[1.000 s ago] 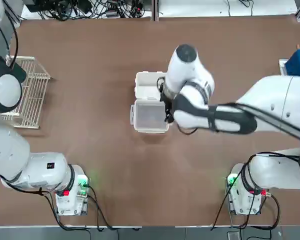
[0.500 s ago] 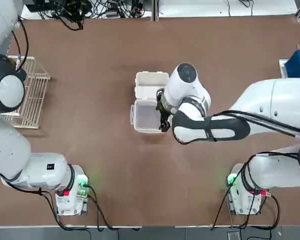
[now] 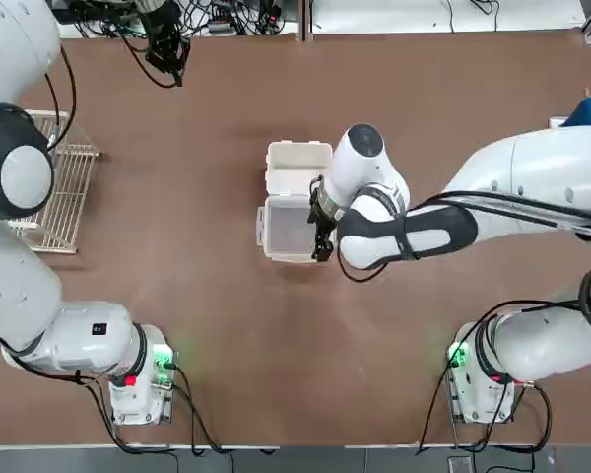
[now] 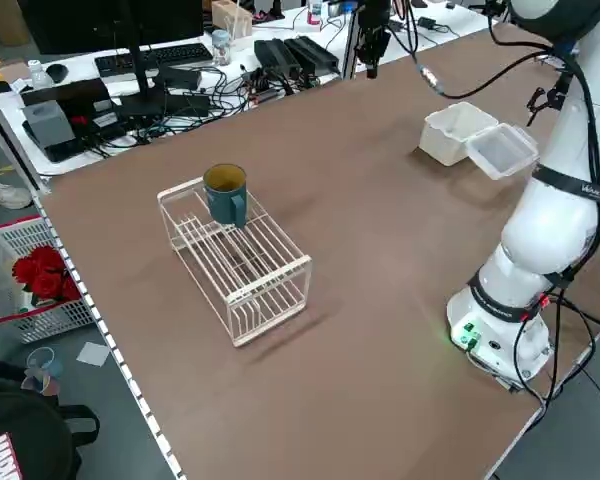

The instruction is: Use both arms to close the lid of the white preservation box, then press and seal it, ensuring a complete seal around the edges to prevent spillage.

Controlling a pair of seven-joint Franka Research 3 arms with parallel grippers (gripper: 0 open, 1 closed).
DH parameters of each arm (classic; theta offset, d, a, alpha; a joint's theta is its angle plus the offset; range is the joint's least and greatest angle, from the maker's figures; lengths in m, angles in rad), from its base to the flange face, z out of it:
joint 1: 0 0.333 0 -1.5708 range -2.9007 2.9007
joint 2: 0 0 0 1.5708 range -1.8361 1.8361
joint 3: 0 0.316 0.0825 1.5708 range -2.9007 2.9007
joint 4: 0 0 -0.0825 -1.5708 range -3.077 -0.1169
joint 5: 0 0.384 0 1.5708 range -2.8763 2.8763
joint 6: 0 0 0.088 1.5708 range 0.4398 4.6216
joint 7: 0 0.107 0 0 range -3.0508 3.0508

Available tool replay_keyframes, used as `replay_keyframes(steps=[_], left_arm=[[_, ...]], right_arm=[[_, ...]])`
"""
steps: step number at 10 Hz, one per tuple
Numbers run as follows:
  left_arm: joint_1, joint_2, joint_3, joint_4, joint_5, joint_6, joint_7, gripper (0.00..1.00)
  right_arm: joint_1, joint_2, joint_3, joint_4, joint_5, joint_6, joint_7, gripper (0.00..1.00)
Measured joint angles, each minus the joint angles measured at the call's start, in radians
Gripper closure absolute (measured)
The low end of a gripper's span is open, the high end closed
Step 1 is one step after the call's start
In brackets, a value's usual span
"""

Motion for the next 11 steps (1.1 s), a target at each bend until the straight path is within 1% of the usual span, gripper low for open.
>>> replay_keyframes(steps=[1,2,4,5,6,8,9,10,11], left_arm=[[0.001,0.006,0.0,0.0,-0.003,0.011,-0.015,0.99],[0.003,0.006,0.0,0.001,-0.004,0.013,-0.022,0.99],[0.006,0.006,0.0,0.005,-0.012,0.017,-0.024,0.99],[0.008,0.006,0.001,0.005,-0.014,0.019,-0.024,0.99],[0.01,0.005,0.001,0.005,-0.014,0.019,-0.024,0.99],[0.013,0.005,0.001,0.005,-0.014,0.02,-0.024,0.99],[0.018,0.006,0.001,0.005,-0.014,0.02,-0.024,0.99],[0.022,0.006,0.001,0.005,-0.015,0.02,-0.024,0.99],[0.024,0.006,0.002,0.005,-0.015,0.02,-0.024,0.99]], right_arm=[[0.095,0.022,-0.099,0.01,0.0,0.006,0.0,0.08],[0.175,0.046,-0.178,0.023,0.0,0.011,0.0,0.09],[0.266,0.092,-0.235,0.039,0.0,0.043,0.017,0.09],[0.326,0.111,-0.282,0.041,0.0,0.065,0.029,0.09],[0.365,0.127,-0.315,0.044,0.0,0.076,0.036,0.09],[0.386,0.153,-0.329,0.048,0.0,0.097,0.044,0.11],[0.387,0.159,-0.332,0.049,0.0,0.101,0.045,0.15],[0.387,0.159,-0.334,0.05,0.0,0.102,0.045,0.21],[0.387,0.16,-0.335,0.05,0.0,0.106,0.045,0.3]])
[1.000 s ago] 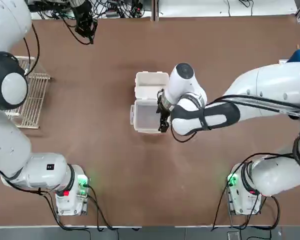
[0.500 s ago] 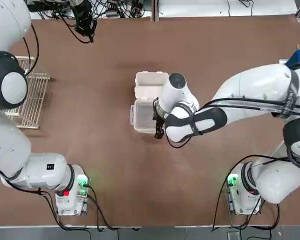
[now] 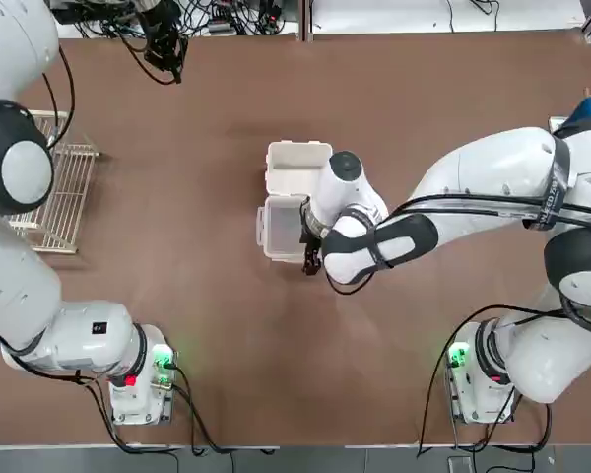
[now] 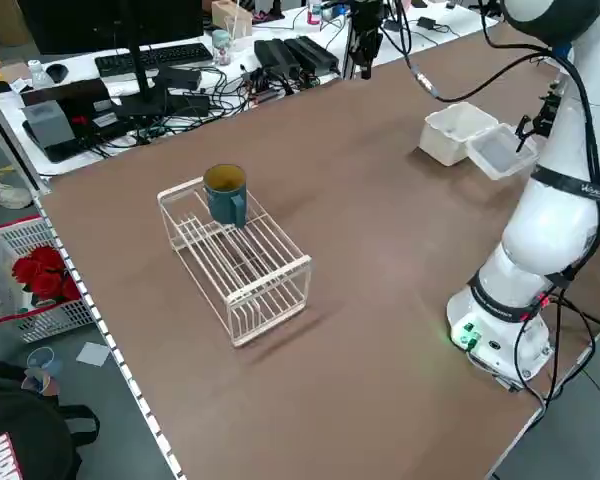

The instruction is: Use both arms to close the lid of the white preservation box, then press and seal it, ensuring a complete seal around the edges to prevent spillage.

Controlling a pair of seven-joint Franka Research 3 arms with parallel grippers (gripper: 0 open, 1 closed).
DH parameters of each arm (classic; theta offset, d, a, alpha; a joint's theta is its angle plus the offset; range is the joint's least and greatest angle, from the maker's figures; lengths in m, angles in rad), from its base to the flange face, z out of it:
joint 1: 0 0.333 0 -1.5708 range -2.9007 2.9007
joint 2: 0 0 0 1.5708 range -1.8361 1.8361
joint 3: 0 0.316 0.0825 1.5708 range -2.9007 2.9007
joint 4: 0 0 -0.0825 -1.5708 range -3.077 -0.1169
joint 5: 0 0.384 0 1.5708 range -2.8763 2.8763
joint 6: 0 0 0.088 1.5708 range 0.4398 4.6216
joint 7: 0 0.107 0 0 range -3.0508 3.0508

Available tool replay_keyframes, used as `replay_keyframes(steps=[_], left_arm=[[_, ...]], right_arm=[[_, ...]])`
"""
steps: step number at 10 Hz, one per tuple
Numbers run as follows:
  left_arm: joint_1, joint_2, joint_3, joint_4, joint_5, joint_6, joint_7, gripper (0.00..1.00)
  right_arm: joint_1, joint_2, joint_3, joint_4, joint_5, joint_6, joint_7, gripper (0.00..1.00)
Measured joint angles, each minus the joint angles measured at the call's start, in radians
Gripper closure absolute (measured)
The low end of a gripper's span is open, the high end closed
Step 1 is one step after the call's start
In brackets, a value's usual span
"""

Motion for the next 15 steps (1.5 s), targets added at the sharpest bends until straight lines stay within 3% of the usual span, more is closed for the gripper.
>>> replay_keyframes(steps=[3,10,12,15], left_arm=[[0.019,-0.001,0.001,0.0,0.0,-0.005,0.0,0.99],[0.044,-0.024,0.002,0.007,0.0,-0.06,0.001,0.99],[0.043,-0.025,0.0,0.006,0.0,-0.061,0.001,0.99],[0.034,-0.025,-0.004,0.006,0.0,-0.061,0.001,0.99]], right_arm=[[0.005,0.007,0.0,0.0,0.0,0.018,0.0,0.42],[0.039,0.029,0.0,0.001,0.0,0.036,0.017,0.46],[0.044,0.038,0.0,0.001,-0.001,0.055,0.017,0.6],[0.056,0.047,-0.012,0.001,-0.003,0.07,0.017,0.64]])
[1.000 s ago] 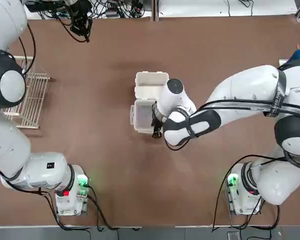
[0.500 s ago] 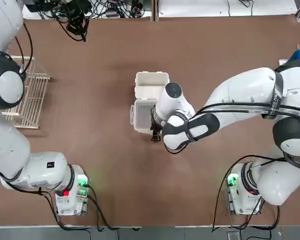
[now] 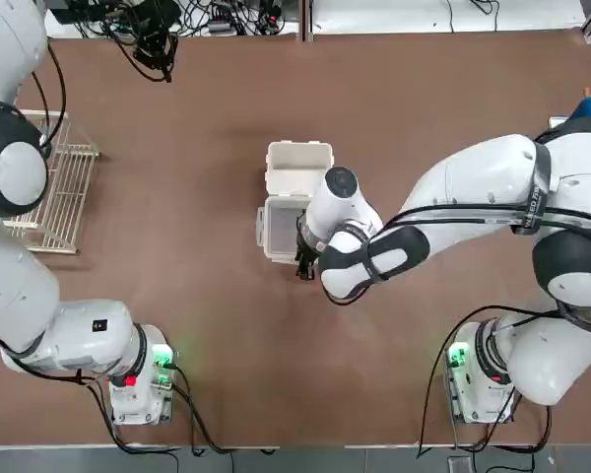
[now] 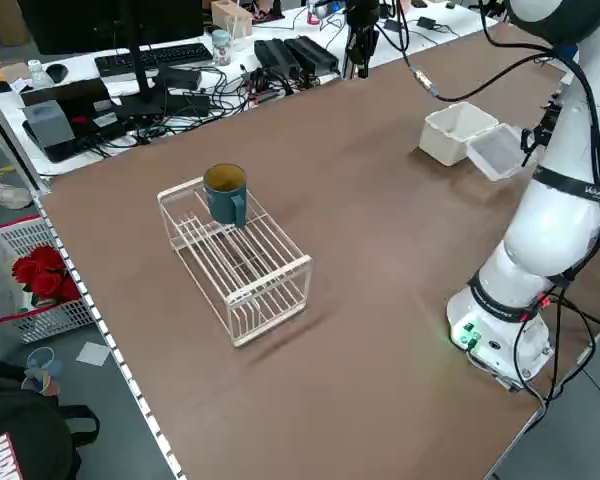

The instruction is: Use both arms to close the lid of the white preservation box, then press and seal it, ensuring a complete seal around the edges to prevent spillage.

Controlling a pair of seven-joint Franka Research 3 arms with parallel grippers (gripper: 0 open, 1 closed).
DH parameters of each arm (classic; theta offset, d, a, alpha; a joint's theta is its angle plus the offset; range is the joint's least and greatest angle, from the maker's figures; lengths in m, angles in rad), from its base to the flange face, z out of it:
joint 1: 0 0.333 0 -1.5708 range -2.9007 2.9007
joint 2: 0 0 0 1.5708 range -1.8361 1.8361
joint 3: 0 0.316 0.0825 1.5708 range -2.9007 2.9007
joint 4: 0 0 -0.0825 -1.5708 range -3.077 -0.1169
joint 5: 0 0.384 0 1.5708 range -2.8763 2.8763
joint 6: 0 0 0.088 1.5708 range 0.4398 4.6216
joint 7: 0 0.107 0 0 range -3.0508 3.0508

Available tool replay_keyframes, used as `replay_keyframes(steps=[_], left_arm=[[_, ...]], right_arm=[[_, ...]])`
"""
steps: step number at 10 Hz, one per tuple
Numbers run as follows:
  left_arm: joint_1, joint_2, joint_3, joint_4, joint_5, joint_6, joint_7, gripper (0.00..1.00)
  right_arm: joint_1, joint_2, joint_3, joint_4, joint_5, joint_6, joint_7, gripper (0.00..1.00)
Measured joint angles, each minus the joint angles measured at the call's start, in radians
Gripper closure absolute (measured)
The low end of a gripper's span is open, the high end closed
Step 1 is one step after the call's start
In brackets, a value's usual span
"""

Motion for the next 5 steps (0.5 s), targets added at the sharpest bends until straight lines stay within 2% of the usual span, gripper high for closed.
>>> replay_keyframes(steps=[2,5], left_arm=[[-0.001,0.0,0.0,0.0,0.0,0.0,0.0,0.99],[0.0,0.0,-0.001,0.0,0.0,0.0,0.0,0.99]], right_arm=[[0.003,0.001,-0.01,0.001,0.0,0.004,0.0,0.74],[0.003,0.001,-0.025,0.011,0.0,0.003,0.0,0.82]])
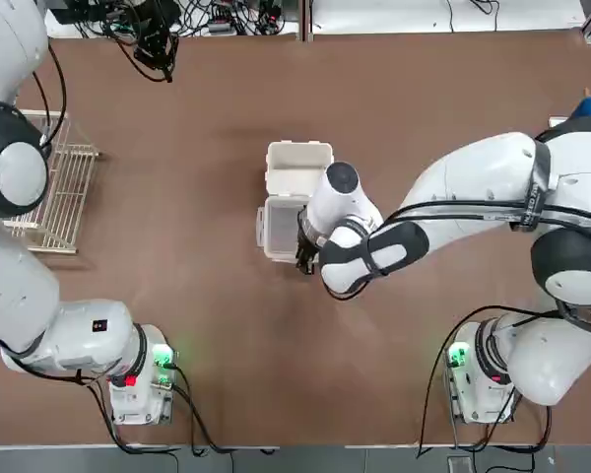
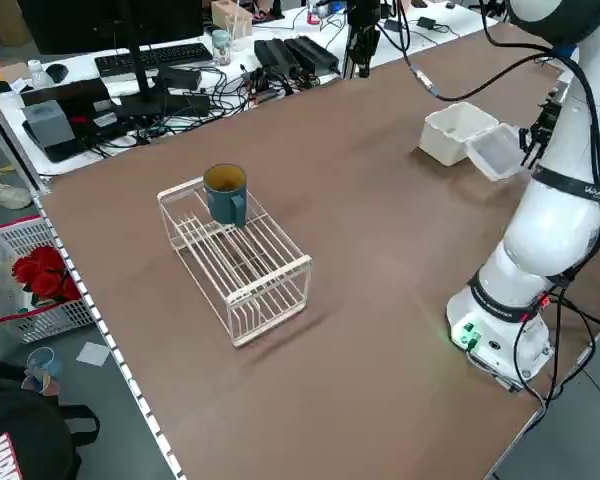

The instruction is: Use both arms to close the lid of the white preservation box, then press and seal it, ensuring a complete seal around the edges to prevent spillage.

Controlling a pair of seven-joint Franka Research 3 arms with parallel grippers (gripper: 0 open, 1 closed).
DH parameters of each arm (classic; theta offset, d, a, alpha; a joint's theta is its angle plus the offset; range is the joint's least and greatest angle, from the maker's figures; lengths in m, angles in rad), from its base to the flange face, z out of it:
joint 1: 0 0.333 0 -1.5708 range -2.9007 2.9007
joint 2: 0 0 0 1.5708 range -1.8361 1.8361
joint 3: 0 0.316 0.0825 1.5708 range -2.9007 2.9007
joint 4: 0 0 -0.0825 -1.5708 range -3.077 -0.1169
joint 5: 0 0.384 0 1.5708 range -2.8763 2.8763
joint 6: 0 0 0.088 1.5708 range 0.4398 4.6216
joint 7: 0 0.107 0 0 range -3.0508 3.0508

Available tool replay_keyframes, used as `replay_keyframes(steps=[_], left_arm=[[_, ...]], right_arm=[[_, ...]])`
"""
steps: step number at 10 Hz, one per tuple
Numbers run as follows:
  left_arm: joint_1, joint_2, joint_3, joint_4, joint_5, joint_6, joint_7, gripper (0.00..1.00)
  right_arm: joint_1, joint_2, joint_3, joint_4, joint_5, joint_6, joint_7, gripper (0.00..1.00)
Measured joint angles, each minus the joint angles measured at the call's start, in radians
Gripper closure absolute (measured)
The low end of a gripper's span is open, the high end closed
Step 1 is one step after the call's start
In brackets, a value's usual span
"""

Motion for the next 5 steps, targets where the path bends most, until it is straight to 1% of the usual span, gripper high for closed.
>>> replay_keyframes(steps=[3,5], left_arm=[[0.006,0.0,0.001,0.008,0.0,0.0,0.0,0.99],[0.006,0.0,0.001,0.015,0.0,0.0,0.0,0.99]], right_arm=[[0.0,0.0,-0.006,0.017,0.0,-0.009,0.002,0.85],[0.0,-0.001,-0.01,0.045,0.0,-0.057,0.006,0.88]])
